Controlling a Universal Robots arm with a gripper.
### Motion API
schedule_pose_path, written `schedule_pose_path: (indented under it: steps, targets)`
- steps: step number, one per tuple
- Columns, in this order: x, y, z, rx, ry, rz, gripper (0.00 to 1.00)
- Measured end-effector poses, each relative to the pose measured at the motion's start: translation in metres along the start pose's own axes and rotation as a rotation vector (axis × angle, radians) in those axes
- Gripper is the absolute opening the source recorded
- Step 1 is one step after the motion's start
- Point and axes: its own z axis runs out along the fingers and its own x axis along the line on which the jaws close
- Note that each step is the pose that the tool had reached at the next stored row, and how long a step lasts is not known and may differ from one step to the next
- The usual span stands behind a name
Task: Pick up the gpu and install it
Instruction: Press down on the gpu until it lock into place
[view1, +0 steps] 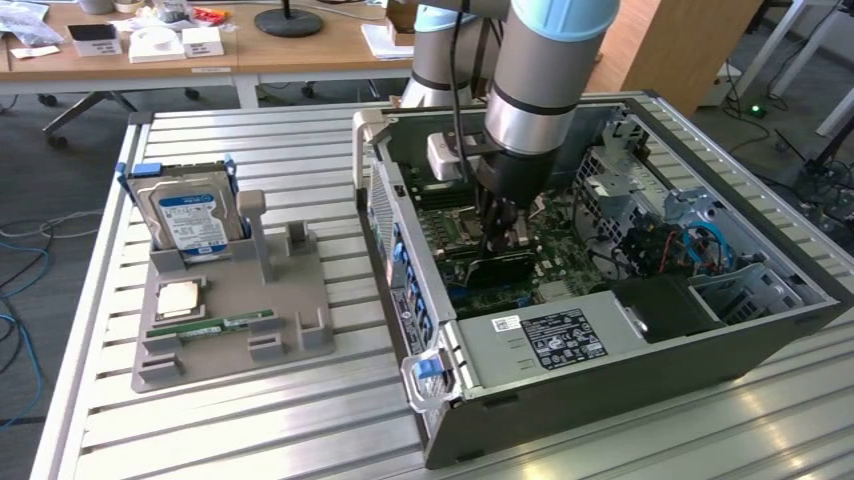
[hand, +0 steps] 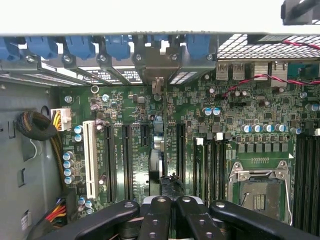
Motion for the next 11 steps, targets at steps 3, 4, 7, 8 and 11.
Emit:
schedule_pose_path:
  steps: [3, 4, 7, 8, 11]
  targets:
    - [0.0, 0.0014, 0.0, 0.0013, -0.0001, 0.0, 0.11]
    - [0.0001, 0.0016, 0.0001, 0.0015, -0.0002, 0.0, 0.11]
    - [0.0002, 0.0017, 0.0007, 0.0014, 0.0004, 0.0, 0.11]
    - [0.0002, 0.0017, 0.0009, 0.0013, 0.0006, 0.0, 0.11]
    - [0.0001, 0.0018, 0.0013, 0.0015, 0.0, 0.0, 0.11]
